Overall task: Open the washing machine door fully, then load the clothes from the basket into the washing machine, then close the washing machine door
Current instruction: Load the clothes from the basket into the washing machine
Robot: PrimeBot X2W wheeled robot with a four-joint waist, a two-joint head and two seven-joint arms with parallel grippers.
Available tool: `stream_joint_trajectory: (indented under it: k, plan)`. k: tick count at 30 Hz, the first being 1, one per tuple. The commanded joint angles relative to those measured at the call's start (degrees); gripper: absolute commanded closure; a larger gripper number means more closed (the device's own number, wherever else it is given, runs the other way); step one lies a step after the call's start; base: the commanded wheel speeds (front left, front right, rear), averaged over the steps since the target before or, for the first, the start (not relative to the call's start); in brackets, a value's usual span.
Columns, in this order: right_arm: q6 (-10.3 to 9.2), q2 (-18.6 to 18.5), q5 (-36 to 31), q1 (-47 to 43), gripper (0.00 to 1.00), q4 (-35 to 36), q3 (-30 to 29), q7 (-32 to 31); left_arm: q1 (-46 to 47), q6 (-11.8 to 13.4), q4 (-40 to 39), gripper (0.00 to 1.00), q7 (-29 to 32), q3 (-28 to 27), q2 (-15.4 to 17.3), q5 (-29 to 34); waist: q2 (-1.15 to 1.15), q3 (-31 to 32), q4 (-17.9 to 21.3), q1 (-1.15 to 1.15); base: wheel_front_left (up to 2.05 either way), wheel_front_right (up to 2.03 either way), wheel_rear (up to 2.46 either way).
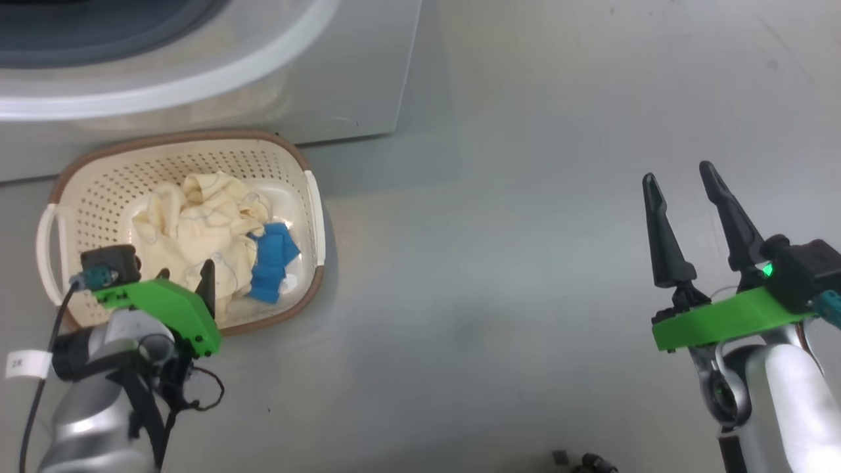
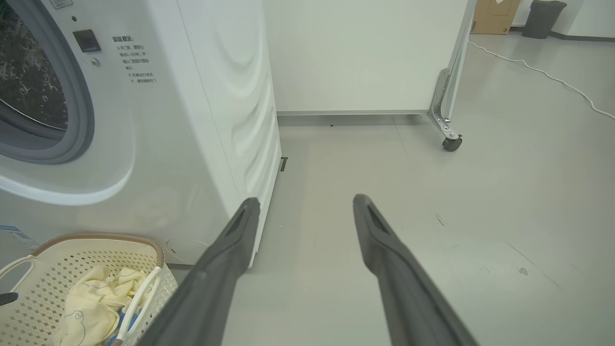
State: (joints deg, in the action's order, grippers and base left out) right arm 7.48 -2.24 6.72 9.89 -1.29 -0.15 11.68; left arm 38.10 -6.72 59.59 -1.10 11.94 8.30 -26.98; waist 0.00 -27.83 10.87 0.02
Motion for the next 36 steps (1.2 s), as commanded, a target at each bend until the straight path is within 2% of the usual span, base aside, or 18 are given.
stream_joint_trajectory:
  k: [1, 20, 30, 31, 32, 33, 36]
  plan:
    - [0.01, -0.64, 0.72, 1.42, 0.00, 1.90, 1.20, 1.09, 2.19, -0.26, 0.38, 0.00, 0.39, -1.14, 2.76, -0.40, 0.00, -5.04, 1.75, -0.02, 0.00, 0.00, 0.00]
    - [0.01, -0.64, 5.58, 7.11, 0.00, 1.20, 5.08, 3.27, 17.54, -0.34, 10.52, 0.00, 4.87, -1.88, 10.60, -2.97, 0.00, -22.16, 6.75, -0.02, 0.00, 0.00, 0.00]
    - [0.01, -0.64, 7.03, 8.26, 0.00, 2.59, 5.97, 3.30, 21.15, 0.57, 12.23, 0.00, 6.94, -1.03, 12.43, -2.65, 0.00, -25.87, 8.27, -0.02, 0.00, 0.00, 0.00]
    - [0.01, -0.64, 7.03, 8.29, 0.00, 2.68, 6.02, 3.30, 21.23, 0.83, 12.40, 0.19, 7.13, -0.88, 12.54, -2.55, 0.00, -26.02, 8.36, -0.02, 0.00, 0.00, 0.00]
    - [0.01, -0.64, 7.01, 8.33, 0.00, 2.78, 6.05, 3.30, 21.30, 0.98, 12.53, 0.74, 7.18, -0.81, 12.66, -2.54, 0.00, -26.13, 8.46, -0.02, 0.00, 0.00, 0.00]
    - [0.01, -0.64, 7.01, 8.36, 0.00, 2.87, 6.02, 3.30, 21.37, 1.19, 12.65, 1.00, 7.16, -0.86, 12.67, -2.66, 0.00, -26.20, 8.50, -0.02, 0.00, 0.00, 0.00]
    - [0.01, -0.64, 6.95, 8.34, 0.00, 3.04, 5.80, 3.31, 21.38, 2.35, 12.96, 1.00, 6.88, -0.72, 12.30, -2.68, 0.00, -26.20, 8.39, -0.02, 0.00, 0.00, 0.00]
